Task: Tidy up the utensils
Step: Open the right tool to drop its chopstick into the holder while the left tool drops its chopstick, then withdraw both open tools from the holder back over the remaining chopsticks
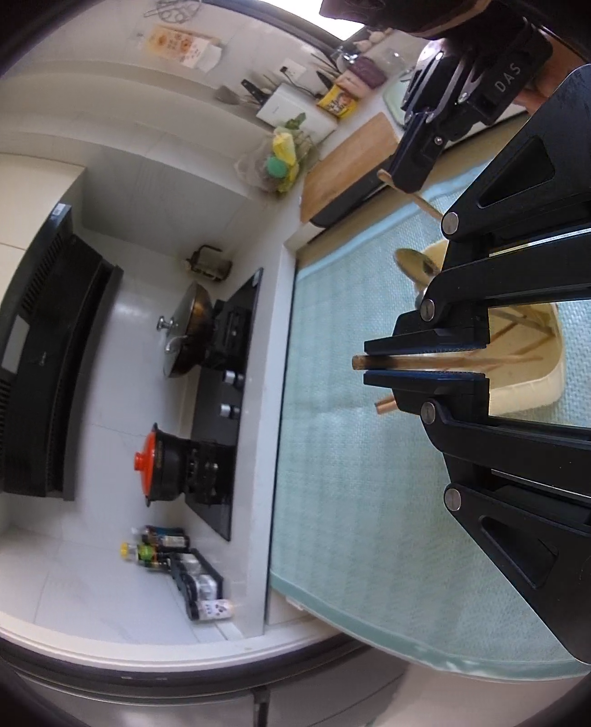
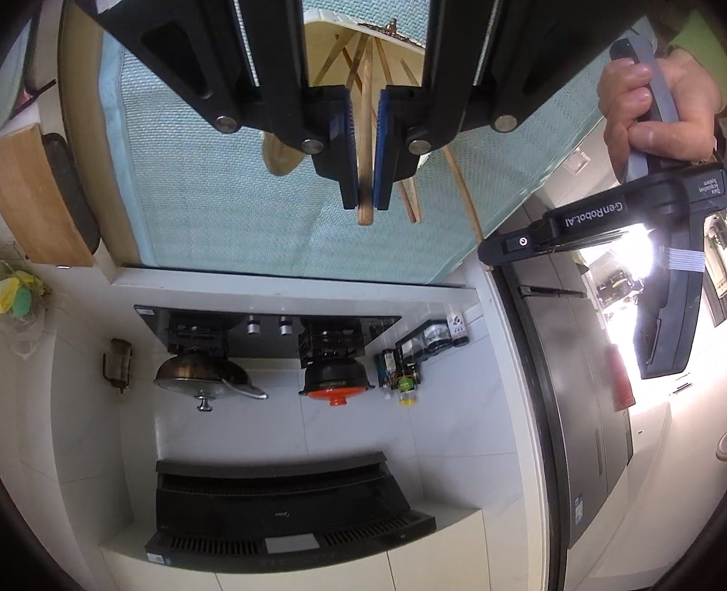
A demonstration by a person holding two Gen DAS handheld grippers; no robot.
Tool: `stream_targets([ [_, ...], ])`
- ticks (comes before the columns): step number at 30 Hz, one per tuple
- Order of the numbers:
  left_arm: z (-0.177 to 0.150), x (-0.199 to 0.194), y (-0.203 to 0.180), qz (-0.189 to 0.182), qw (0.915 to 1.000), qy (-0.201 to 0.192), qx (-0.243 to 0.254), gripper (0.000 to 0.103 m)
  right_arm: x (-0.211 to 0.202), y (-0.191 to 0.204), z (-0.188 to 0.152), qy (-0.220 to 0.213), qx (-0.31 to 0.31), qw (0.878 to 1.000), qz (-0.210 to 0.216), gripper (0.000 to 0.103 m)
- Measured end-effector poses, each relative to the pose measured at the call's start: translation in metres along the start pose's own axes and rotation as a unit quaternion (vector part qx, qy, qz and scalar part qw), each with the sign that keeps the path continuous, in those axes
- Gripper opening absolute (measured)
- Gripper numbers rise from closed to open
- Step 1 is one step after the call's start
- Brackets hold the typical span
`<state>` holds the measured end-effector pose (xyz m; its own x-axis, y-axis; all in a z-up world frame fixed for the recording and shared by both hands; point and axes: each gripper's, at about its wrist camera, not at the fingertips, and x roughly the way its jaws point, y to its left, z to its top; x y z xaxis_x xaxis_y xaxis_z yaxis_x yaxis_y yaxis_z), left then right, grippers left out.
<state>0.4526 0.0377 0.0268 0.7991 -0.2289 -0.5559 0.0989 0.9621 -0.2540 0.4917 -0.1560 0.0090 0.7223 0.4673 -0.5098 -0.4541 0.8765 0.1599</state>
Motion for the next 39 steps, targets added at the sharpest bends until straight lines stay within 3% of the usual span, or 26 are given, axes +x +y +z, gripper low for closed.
stream_targets([
  [5,-0.003,0.015,-0.001,0.014,0.9997,0.018,0.005,0.009,0.044,0.006,-0.001,0.046,0.008,0.999,0.019,0.009],
  [7,-0.003,0.011,0.001,0.015,0.9997,0.021,0.004,0.028,0.048,0.009,0.001,0.047,0.011,0.998,0.03,0.016],
  [8,-0.003,0.005,0.002,0.017,0.9997,0.017,0.003,0.046,0.046,0.011,0.004,0.038,0.012,0.999,0.037,0.029],
  [9,-0.004,-0.003,0.004,0.02,0.9998,0.009,0.003,0.059,0.038,0.013,0.007,0.023,0.013,0.999,0.042,0.045],
  [10,-0.005,-0.012,0.007,0.022,0.9998,0.001,0.004,0.061,0.027,0.015,0.008,0.004,0.013,0.999,0.045,0.051],
  [13,-0.01,-0.04,0.013,0.023,0.9996,-0.003,0.016,0.064,-0.005,0.022,0.009,-0.03,0.005,0.999,0.044,0.054],
  [16,-0.026,-0.073,0.019,0.029,0.9989,-0.003,0.037,0.076,-0.042,0.035,-0.007,-0.049,-0.022,0.998,0.036,0.056],
  [17,-0.035,-0.085,0.021,0.032,0.9983,-0.001,0.049,0.079,-0.054,0.04,-0.016,-0.052,-0.032,0.998,0.034,0.062],
  [22,-0.086,-0.133,0.031,0.071,0.9892,0.034,0.124,0.081,-0.113,0.063,-0.079,-0.056,-0.085,0.995,0.016,0.074],
  [26,-0.122,-0.169,0.04,0.091,0.9842,0.057,0.141,0.082,-0.142,0.069,-0.138,-0.032,-0.106,0.994,-0.003,0.076],
  [29,-0.147,-0.192,0.04,0.088,0.9871,0.052,0.124,0.089,-0.15,0.067,-0.178,-0.002,-0.082,0.997,-0.014,0.077],
  [33,-0.183,-0.209,0.025,0.072,0.9906,0.039,0.11,0.091,-0.161,0.056,-0.22,0.014,-0.018,0.999,-0.027,0.077],
  [39,-0.217,-0.206,0.005,0.058,0.9934,0.033,0.093,0.091,-0.169,0.045,-0.247,0.033,0.027,0.998,-0.051,0.077],
])
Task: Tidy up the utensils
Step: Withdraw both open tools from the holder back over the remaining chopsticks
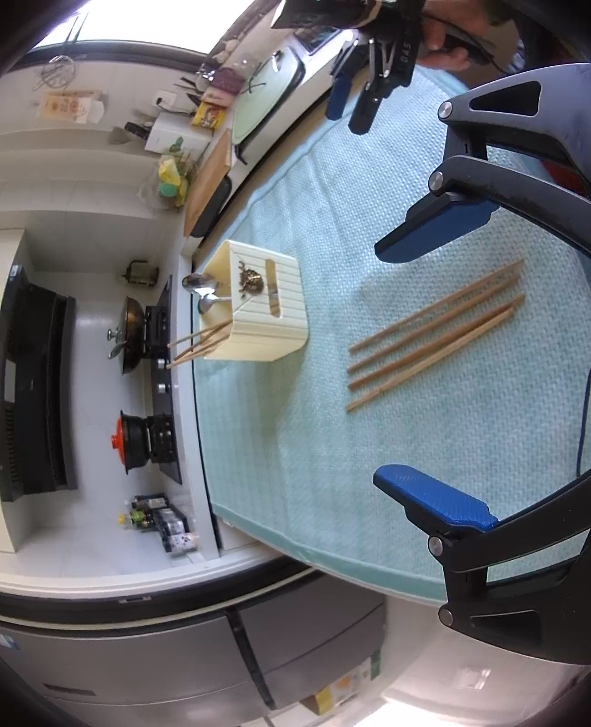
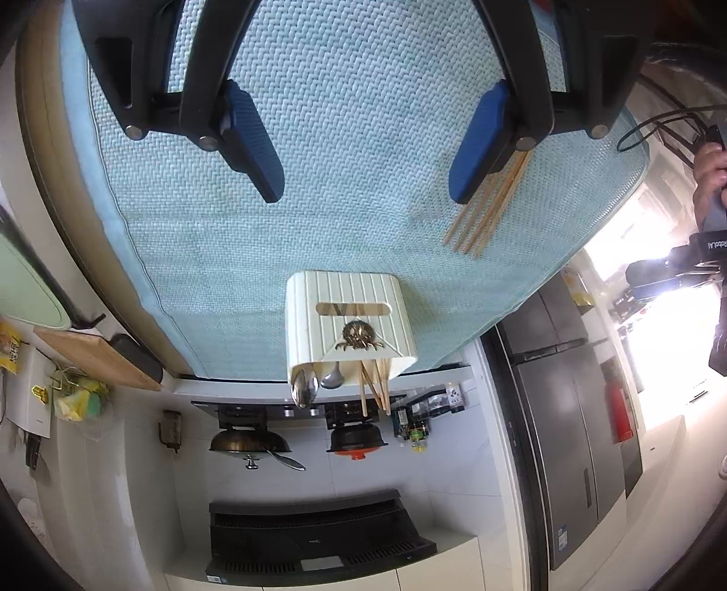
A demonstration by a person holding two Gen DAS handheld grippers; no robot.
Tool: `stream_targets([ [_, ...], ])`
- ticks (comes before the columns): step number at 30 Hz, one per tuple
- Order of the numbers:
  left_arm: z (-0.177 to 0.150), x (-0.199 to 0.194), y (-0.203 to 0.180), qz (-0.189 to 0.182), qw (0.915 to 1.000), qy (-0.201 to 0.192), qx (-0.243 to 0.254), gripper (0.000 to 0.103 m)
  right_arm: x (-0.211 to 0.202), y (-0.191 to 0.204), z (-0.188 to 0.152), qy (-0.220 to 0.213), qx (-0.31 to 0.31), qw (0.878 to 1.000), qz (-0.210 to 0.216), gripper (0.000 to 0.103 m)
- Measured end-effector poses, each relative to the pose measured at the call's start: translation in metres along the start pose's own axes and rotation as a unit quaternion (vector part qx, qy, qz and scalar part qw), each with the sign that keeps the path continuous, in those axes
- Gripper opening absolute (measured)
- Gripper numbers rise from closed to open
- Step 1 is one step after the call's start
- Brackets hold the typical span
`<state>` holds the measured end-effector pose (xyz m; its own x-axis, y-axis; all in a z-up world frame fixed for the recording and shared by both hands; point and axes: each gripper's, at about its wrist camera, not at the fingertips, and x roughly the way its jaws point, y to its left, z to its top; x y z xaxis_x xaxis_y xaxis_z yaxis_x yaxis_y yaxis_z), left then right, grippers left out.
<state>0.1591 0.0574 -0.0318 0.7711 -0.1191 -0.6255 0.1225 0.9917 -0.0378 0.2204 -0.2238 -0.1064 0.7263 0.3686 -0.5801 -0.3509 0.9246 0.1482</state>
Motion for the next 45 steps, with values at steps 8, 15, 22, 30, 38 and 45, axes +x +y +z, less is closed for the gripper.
stream_targets([
  [8,-0.013,0.007,-0.001,-0.004,0.9996,0.006,-0.027,0.092,0.001,0.023,-0.008,0.014,-0.032,0.998,-0.06,0.081],
  [15,-0.017,0.011,0.006,0.002,0.9989,0.003,-0.046,0.093,0.006,0.042,-0.006,0.019,-0.057,0.996,-0.066,0.083],
  [22,-0.018,0.012,0.007,0.006,0.999,0.002,-0.044,0.094,0.006,0.051,-0.005,0.015,-0.075,0.995,-0.071,0.083],
  [30,-0.023,0.019,0.009,0.007,0.9986,0.01,-0.051,0.095,0.012,0.058,-0.008,0.027,-0.086,0.993,-0.072,0.088],
  [38,-0.028,0.023,0.013,0.009,0.9982,0.016,-0.057,0.095,0.017,0.062,-0.01,0.046,-0.086,0.994,-0.056,0.089],
  [45,-0.035,0.024,0.021,0.017,0.9974,0.019,-0.067,0.096,0.023,0.068,-0.014,0.066,-0.095,0.992,-0.049,0.089],
])
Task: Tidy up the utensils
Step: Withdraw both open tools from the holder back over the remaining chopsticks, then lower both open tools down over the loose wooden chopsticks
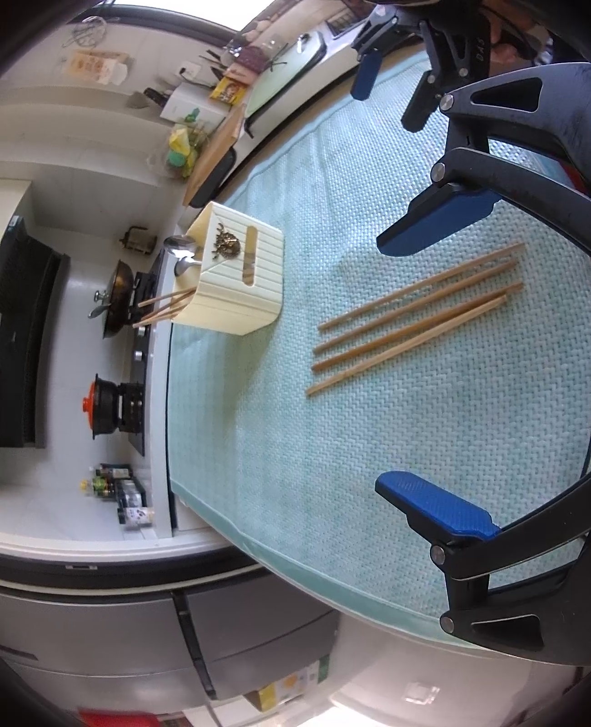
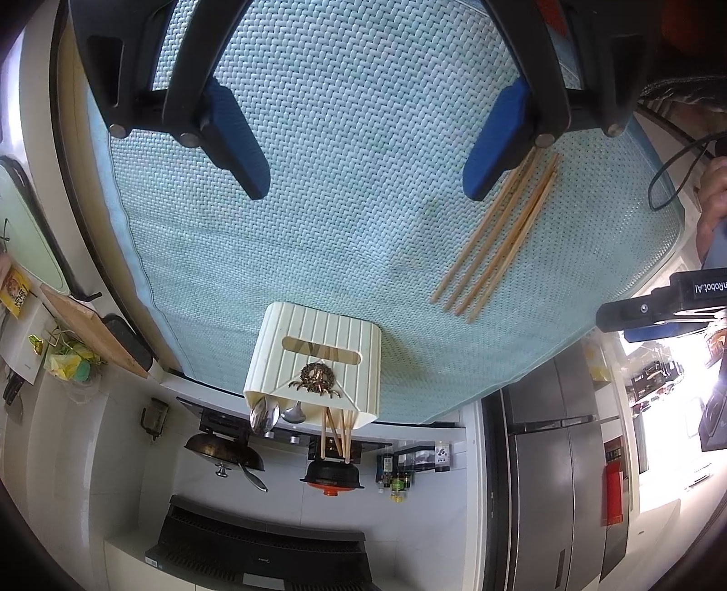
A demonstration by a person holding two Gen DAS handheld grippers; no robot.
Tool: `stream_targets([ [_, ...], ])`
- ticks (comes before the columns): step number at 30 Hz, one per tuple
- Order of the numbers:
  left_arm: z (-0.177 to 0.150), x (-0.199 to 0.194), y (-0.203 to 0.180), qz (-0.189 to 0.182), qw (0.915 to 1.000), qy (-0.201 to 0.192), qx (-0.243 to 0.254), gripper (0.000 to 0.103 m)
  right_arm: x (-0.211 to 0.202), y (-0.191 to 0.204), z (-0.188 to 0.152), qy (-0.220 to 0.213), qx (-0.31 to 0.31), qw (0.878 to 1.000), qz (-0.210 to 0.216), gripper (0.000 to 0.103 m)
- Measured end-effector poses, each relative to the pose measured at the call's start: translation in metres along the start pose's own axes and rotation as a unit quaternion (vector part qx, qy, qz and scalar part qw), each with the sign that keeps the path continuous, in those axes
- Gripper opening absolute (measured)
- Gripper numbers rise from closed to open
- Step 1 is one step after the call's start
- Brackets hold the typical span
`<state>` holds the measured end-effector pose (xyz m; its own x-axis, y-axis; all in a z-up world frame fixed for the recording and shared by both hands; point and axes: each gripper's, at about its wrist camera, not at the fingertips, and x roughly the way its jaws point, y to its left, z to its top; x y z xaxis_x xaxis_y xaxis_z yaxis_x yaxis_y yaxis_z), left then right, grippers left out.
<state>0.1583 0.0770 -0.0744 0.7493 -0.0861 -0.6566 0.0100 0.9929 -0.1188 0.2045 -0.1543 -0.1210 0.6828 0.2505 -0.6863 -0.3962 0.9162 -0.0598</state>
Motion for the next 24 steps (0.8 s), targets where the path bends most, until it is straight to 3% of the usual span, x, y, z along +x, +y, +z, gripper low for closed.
stream_targets([
  [10,-0.002,0.005,0.015,0.003,0.9997,0.011,-0.023,0.096,0.004,0.008,-0.001,0.005,0.0,1.0,0.017,0.089],
  [16,-0.008,0.016,0.022,0.013,0.9993,0.021,-0.029,0.097,0.008,-0.005,-0.003,0.007,0.04,0.999,0.024,0.089],
  [24,-0.002,0.057,0.026,-0.001,0.9973,0.061,-0.042,0.097,0.029,-0.021,-0.003,0.029,0.102,0.993,0.059,0.089],
])
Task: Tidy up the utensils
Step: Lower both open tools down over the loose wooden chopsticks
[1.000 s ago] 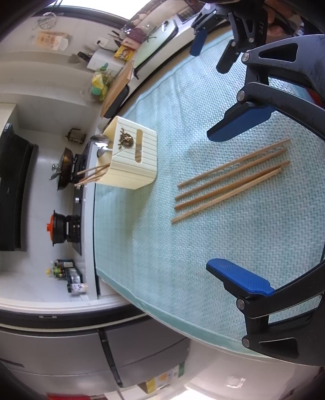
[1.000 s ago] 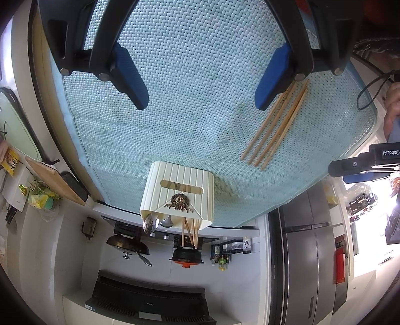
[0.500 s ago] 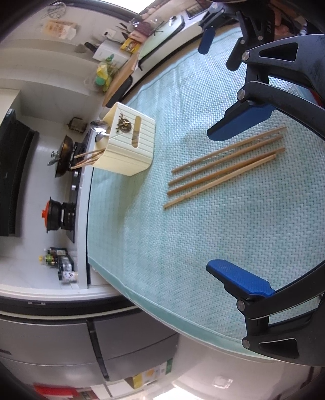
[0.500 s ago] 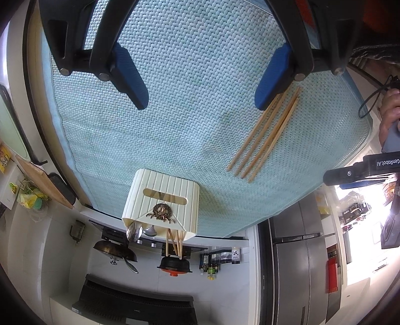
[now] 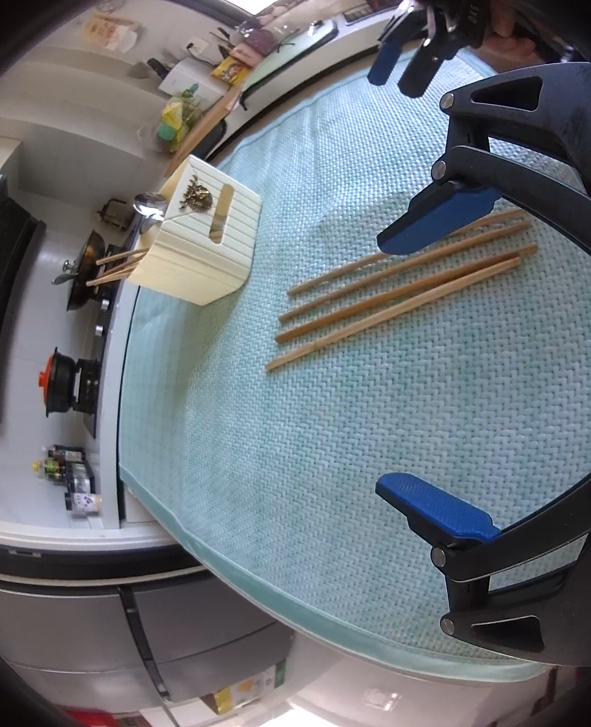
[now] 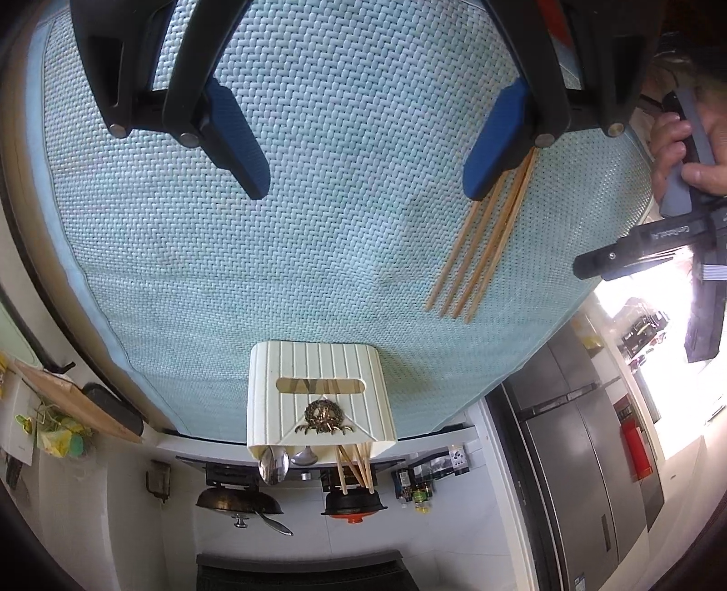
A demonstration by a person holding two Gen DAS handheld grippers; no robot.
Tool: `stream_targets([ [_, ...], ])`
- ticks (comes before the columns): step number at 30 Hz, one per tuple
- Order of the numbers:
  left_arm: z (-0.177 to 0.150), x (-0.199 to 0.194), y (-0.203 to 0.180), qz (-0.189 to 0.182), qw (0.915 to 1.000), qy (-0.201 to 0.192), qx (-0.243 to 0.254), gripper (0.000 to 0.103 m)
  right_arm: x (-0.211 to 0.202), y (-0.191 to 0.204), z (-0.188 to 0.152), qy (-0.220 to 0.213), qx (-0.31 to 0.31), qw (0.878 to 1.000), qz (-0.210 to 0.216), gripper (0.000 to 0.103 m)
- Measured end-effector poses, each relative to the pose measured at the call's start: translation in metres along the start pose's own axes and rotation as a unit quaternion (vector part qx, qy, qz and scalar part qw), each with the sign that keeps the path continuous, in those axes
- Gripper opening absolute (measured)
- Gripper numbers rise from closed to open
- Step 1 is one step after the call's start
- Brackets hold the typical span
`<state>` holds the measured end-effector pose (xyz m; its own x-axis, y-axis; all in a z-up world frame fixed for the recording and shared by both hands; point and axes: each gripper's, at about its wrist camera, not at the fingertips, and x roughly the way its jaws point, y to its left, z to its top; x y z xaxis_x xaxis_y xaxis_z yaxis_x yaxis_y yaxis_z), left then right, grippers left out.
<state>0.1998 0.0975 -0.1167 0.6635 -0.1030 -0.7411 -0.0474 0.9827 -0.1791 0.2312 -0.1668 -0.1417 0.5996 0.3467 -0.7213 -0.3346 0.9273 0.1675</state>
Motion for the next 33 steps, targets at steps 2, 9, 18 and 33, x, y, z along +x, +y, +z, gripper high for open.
stream_targets([
  [2,0.006,0.011,0.002,0.004,1.0,0.007,-0.003,0.097,0.004,0.001,0.002,0.002,0.002,1.0,0.007,0.089],
  [9,0.024,0.048,-0.001,0.03,0.9993,0.023,-0.005,0.097,0.03,0.025,0.015,0.01,-0.036,0.999,-0.004,0.085],
  [18,0.031,0.081,-0.008,0.066,0.997,0.034,0.018,0.097,0.076,0.054,0.039,0.022,-0.05,0.998,0.031,0.048],
  [33,0.028,0.098,0.009,0.076,0.9945,0.066,0.028,0.097,0.133,0.078,0.041,0.071,-0.089,0.992,0.049,0.025],
])
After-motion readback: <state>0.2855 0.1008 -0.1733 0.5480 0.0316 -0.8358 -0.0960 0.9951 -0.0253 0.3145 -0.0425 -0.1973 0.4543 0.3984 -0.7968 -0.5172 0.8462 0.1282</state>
